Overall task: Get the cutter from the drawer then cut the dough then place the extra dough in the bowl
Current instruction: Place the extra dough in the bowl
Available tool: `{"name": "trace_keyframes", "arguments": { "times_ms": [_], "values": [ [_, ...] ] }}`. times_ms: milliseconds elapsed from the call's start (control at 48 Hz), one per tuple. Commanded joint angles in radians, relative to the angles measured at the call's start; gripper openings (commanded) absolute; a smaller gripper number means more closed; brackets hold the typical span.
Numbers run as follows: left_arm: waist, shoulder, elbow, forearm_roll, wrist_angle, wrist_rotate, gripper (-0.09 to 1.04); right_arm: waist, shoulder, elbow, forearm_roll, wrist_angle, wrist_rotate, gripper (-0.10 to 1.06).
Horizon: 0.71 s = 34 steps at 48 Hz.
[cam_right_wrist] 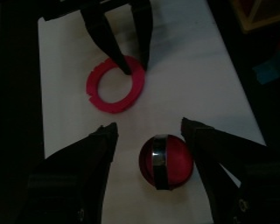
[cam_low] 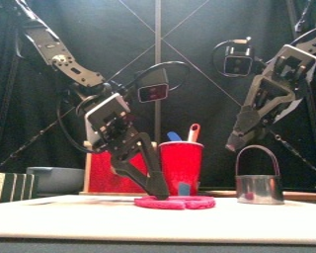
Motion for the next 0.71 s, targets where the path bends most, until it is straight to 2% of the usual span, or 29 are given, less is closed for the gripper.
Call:
{"name": "trace_keyframes", "arguments": {
  "times_ms": [21,208,333,542,708],
  "values": [
    [-0.003,0.008,-0.006,-0.011,0.043,-0.002,0.57,-0.003,-0.018,-0.020,0.002,-0.008,0.002,0.92],
    [-0.005,0.009,-0.009,-0.011,0.043,0.000,0.46,-0.003,-0.018,-0.020,0.002,-0.006,0.002,0.92],
    [-0.005,-0.035,-0.008,-0.006,0.040,0.000,0.44,-0.002,-0.018,-0.020,0.003,-0.006,0.003,0.92],
    [-0.003,-0.229,0.023,0.074,-0.037,0.014,0.44,-0.003,-0.018,-0.021,0.002,-0.006,0.002,0.92],
    [0.014,-0.394,0.107,0.155,-0.167,0.014,0.44,-0.011,-0.018,-0.021,-0.003,-0.006,0.002,0.92]
  ]
}}
